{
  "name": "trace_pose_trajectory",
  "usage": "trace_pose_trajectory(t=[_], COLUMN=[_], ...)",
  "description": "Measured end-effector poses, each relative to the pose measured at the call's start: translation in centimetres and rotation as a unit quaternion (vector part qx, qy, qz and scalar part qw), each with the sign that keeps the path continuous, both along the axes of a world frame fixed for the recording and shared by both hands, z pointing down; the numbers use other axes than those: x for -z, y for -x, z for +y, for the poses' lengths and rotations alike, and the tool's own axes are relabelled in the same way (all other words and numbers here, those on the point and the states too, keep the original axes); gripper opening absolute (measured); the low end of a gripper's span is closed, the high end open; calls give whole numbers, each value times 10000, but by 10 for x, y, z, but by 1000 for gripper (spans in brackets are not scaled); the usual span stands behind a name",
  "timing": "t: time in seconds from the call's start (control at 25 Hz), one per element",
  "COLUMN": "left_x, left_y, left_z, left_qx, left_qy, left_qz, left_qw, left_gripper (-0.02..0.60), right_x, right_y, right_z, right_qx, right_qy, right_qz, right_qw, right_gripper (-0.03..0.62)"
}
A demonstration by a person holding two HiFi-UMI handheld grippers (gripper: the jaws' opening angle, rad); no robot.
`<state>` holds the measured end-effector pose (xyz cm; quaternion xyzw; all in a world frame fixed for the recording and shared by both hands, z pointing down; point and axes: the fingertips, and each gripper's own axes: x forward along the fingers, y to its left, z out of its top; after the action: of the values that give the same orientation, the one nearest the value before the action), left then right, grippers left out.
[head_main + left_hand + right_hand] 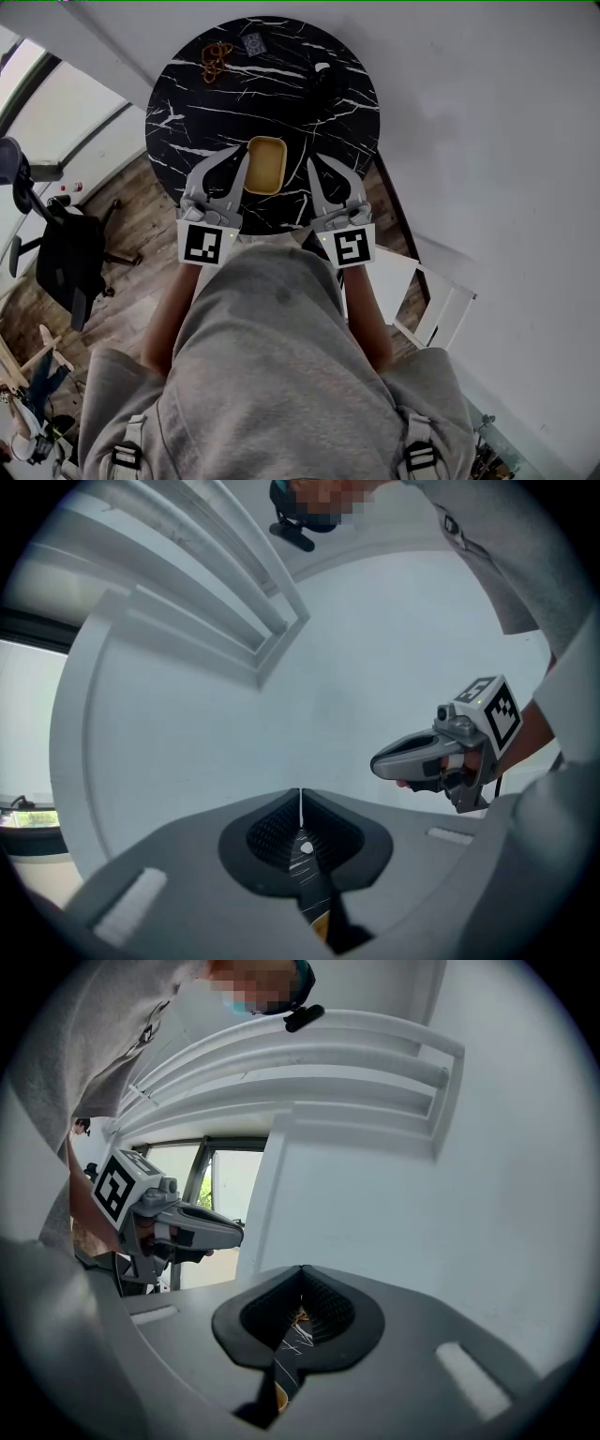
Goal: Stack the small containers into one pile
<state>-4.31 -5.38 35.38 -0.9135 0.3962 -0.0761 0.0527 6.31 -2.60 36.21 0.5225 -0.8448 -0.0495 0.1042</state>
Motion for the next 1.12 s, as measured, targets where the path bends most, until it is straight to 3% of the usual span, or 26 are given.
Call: trace_pose_trajectory(t=[0.56, 1.12], left_x=[2, -10], left_y=[-6, -4], left_z=[1, -2], left_qx=[-131, 26], left_qy=[-29, 2], left_qz=[-108, -132], left_qw=[9999, 9999], left_gripper=[5, 2], right_x=[2, -10], right_y=[-16, -24], right_z=[-3, -2], right_qx=[-186, -302], right_qy=[64, 189], right_qz=[-71, 23], right_qw=[9998, 9994], right_gripper=[14, 14])
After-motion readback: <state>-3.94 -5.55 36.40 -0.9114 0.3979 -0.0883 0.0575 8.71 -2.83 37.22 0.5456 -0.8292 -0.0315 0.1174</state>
